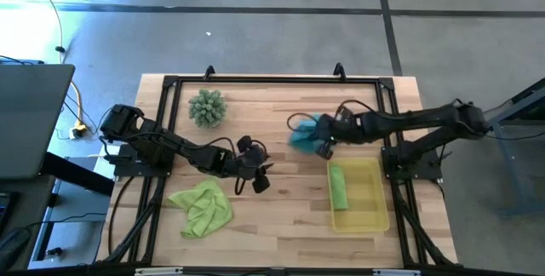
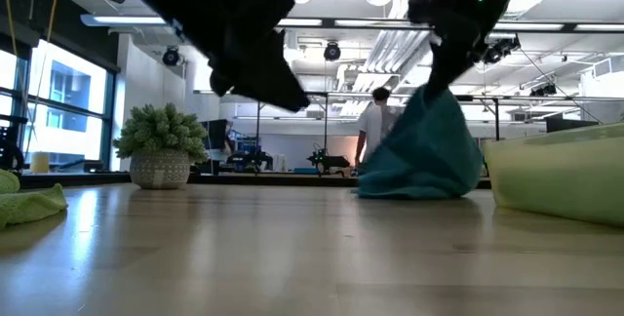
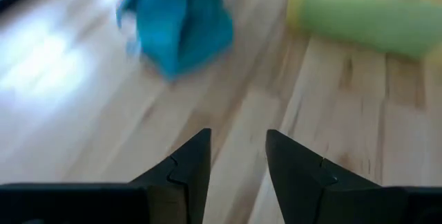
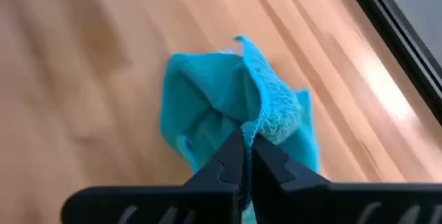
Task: Roll microfiber towels into tight, uniform cylinder then place into a basket
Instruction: Fold the blue cloth
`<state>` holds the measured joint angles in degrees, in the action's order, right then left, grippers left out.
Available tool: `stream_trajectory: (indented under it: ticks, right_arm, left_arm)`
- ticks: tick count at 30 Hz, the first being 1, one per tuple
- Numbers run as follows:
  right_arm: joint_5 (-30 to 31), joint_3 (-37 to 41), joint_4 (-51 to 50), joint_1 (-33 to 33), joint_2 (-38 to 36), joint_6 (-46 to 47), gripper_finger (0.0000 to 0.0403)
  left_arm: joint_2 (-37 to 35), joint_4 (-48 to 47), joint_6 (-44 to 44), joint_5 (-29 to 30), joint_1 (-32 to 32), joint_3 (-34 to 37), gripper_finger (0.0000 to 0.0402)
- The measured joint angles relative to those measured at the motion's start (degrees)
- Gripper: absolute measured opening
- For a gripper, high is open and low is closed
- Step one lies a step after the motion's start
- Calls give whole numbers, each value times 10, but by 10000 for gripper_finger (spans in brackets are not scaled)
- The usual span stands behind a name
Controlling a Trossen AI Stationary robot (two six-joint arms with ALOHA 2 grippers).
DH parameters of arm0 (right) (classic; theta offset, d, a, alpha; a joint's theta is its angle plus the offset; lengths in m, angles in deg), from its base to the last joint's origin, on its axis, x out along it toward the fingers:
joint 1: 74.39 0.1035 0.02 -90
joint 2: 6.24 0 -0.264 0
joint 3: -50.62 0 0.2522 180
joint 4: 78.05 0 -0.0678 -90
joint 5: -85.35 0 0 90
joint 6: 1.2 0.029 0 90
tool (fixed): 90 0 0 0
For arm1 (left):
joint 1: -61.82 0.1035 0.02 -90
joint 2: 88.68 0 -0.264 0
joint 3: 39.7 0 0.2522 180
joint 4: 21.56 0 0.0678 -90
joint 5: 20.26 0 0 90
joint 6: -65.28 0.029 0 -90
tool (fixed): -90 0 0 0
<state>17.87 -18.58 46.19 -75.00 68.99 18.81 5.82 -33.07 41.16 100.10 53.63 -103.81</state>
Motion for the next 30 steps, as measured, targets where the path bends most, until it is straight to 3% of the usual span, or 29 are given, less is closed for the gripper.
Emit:
stream_trajectory:
  ticks: [6, 15, 22, 30]
  right_arm:
    - [37, 0, 51, 68, -6, -8, 0]
    - [39, 0, 123, 101, -6, -20, 0]
    - [23, 0, 197, 100, -6, 76, 0]
    - [57, 0, 217, 95, -6, 182, 0]
  left_arm:
    - [0, 111, 102, 4, 0, 0, 129]
    - [0, 195, 263, 4, 2, 0, 129]
    - [0, 253, 327, 56, 18, 0, 129]
    - [0, 288, 441, 29, 37, 0, 129]
